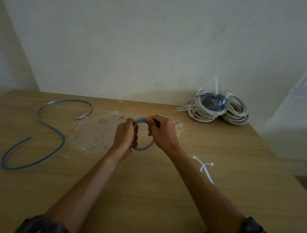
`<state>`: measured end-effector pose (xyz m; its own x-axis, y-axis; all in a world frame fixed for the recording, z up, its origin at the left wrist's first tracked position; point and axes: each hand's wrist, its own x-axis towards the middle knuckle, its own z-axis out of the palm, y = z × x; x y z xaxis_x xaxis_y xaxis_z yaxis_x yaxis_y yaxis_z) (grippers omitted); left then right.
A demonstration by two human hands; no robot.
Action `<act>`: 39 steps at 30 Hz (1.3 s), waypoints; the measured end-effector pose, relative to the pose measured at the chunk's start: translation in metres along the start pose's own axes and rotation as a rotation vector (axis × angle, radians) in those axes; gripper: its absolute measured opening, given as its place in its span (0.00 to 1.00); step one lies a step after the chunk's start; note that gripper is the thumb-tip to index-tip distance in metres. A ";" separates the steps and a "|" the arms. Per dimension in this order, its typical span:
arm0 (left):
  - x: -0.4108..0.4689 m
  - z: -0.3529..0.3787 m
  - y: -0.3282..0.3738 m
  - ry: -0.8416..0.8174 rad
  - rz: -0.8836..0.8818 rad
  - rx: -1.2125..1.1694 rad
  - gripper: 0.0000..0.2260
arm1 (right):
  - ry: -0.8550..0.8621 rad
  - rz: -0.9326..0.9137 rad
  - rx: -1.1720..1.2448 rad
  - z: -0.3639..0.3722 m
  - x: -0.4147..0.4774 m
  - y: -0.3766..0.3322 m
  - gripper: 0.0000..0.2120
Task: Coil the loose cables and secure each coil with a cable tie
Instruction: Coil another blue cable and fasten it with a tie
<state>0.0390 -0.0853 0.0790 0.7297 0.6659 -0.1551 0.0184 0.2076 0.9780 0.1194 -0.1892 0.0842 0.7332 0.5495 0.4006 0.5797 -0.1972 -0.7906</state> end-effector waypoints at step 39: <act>-0.005 -0.008 -0.018 -0.044 0.423 0.220 0.22 | 0.147 0.089 0.326 -0.052 0.036 0.024 0.08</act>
<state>0.0293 -0.0868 0.0616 0.7325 0.6275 0.2640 -0.1455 -0.2346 0.9611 0.1783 -0.2168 0.1035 0.8326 0.4144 0.3675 0.3851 0.0437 -0.9218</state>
